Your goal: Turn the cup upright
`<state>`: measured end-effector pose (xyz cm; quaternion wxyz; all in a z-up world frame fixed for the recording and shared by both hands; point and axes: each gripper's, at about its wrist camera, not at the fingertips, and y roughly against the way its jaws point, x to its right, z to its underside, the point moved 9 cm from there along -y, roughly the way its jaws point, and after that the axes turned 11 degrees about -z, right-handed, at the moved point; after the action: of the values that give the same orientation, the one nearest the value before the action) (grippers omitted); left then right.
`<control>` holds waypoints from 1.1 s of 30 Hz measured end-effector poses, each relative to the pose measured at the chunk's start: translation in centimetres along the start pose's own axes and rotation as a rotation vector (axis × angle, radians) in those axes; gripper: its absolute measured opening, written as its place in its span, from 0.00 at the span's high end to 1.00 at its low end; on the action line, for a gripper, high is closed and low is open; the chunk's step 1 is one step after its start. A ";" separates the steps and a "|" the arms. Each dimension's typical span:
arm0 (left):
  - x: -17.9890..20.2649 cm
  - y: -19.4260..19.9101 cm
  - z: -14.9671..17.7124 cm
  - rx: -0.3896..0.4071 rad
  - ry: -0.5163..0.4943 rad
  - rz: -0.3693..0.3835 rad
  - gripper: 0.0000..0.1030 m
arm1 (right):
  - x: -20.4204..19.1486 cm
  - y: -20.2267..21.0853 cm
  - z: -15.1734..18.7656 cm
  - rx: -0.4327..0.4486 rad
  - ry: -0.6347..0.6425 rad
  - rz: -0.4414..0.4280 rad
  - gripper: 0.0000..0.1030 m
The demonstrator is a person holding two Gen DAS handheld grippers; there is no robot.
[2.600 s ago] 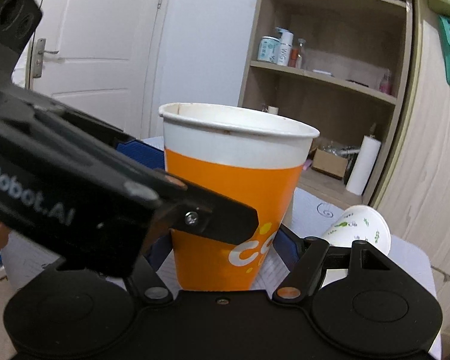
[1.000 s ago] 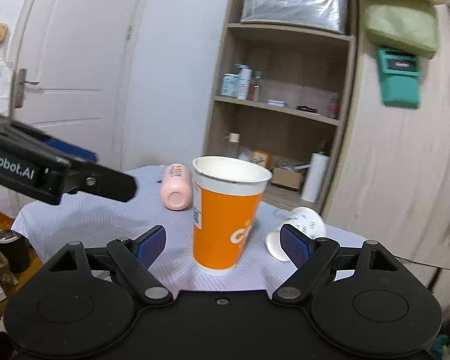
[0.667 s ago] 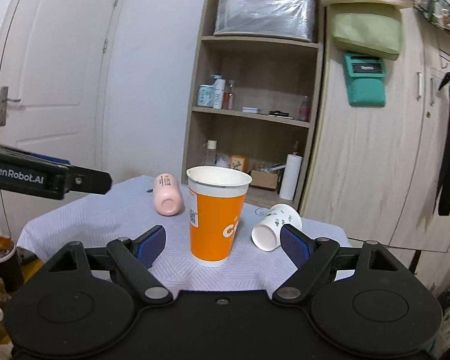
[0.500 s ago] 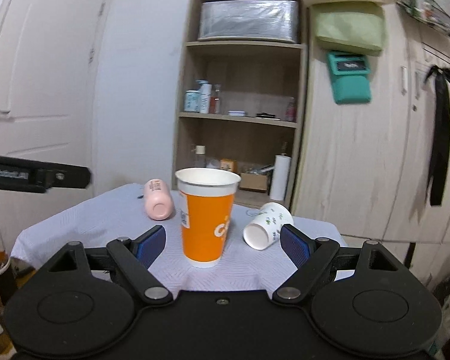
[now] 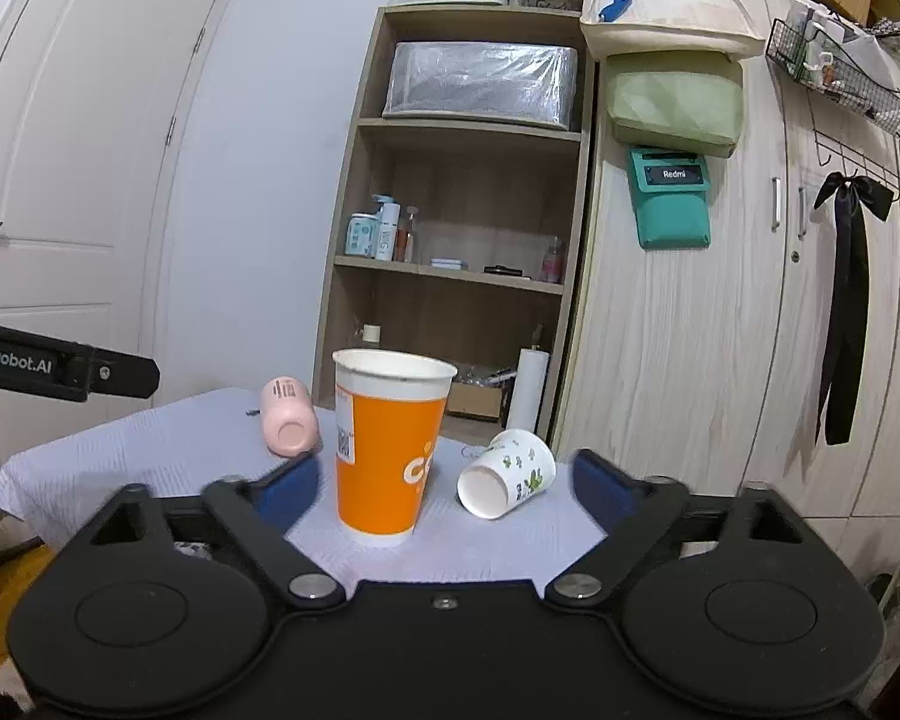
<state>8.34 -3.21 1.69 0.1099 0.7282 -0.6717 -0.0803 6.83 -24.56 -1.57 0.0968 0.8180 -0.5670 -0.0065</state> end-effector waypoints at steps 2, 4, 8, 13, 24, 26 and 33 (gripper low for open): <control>0.0 -0.2 0.4 -0.014 -0.003 0.001 0.10 | 0.0 0.1 0.2 0.007 -0.007 0.008 0.00; 0.2 -0.5 0.6 -0.023 -0.008 -0.002 0.07 | 0.0 0.1 0.2 0.006 -0.007 0.020 0.00; 0.6 -0.6 0.9 -0.037 -0.019 -0.001 0.03 | 0.1 -0.2 0.3 -0.014 0.006 0.040 0.00; 0.8 -0.9 1.2 -0.059 -0.033 -0.013 0.00 | 0.6 0.0 0.2 -0.012 -0.009 0.066 0.00; 0.5 -2.2 2.7 -0.156 -0.079 -0.067 0.00 | 2.0 -0.4 0.9 -0.053 -0.093 0.102 0.00; 0.5 -2.3 2.8 -0.166 -0.078 -0.059 0.00 | 2.1 -0.5 1.0 -0.060 -0.101 0.106 0.00; 0.2 -2.0 2.6 -0.147 -0.072 -0.069 0.00 | 2.1 -0.5 1.2 -0.072 -0.102 0.110 0.00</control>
<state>9.64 -3.39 -1.34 0.1361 0.7374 -0.6421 -0.1594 7.88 -26.54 -2.59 0.0974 0.7800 -0.6148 -0.0633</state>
